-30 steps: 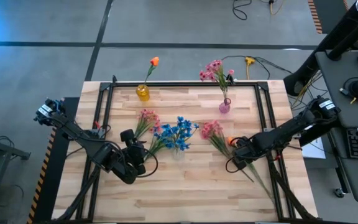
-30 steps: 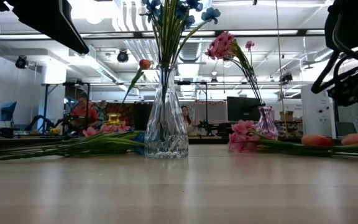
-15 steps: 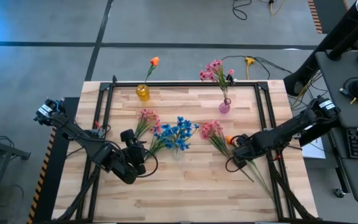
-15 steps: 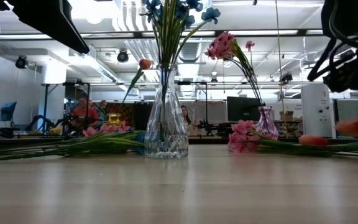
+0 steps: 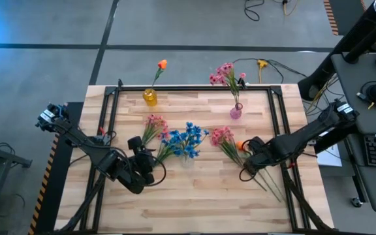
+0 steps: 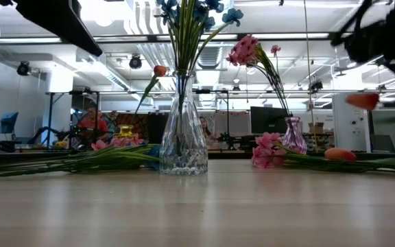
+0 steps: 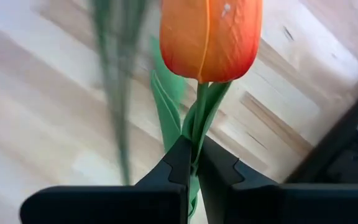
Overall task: Sort flowers into vase by color
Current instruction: Put the right orange tulip into the yellow vase
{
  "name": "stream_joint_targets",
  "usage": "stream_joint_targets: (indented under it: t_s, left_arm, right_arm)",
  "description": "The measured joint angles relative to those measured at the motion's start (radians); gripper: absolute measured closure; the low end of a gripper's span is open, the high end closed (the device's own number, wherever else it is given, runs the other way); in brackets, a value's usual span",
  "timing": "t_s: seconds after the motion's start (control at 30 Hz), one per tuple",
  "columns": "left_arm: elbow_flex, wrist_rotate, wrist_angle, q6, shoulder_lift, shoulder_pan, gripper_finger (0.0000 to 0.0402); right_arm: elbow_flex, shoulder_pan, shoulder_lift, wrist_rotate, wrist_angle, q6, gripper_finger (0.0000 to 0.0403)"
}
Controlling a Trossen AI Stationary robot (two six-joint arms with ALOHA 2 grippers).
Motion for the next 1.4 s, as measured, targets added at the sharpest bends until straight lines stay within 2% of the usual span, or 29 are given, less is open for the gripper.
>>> stream_joint_targets:
  t_s: [0.17,0.33,0.47,0.67,0.8,0.93,1.07,1.23,1.4]
  left_arm:
    - [0.000,-0.007,0.094,0.080,0.000,-0.010,0.0226]
    - [0.000,-0.007,0.270,0.264,0.000,-0.052,0.0226]
    - [0.000,0.006,0.423,0.420,-0.011,-0.101,0.0226]
    - [0.000,0.032,0.674,0.616,-0.042,-0.158,0.0226]
    - [0.000,0.095,0.784,0.650,-0.041,-0.158,0.0226]
    - [0.000,0.094,0.874,0.649,-0.017,-0.156,0.0226]
    - [0.000,0.090,0.984,0.649,0.020,-0.152,0.0226]
    - [0.000,0.089,1.100,0.650,0.092,-0.133,0.0226]
    - [0.000,0.090,1.210,0.650,0.166,-0.109,0.0226]
  right_arm:
    - [0.100,0.088,-0.069,0.109,0.004,-0.014,0.0390]
    - [0.184,0.233,-0.103,0.348,0.058,-0.062,0.0390]
    - [0.209,0.330,-0.100,0.515,0.193,-0.169,0.0390]
    - [0.186,0.402,-0.084,0.656,0.530,-0.472,0.0390]
    - [0.151,0.404,-0.060,0.661,0.848,-0.772,0.0390]
    - [0.147,0.404,-0.020,0.653,1.112,-1.054,0.0390]
    - [0.147,0.396,0.020,0.611,1.315,-1.271,0.0390]
    - [0.147,0.360,0.086,0.520,1.525,-1.451,0.0390]
    - [0.165,0.301,0.138,0.397,1.628,-1.513,0.0390]
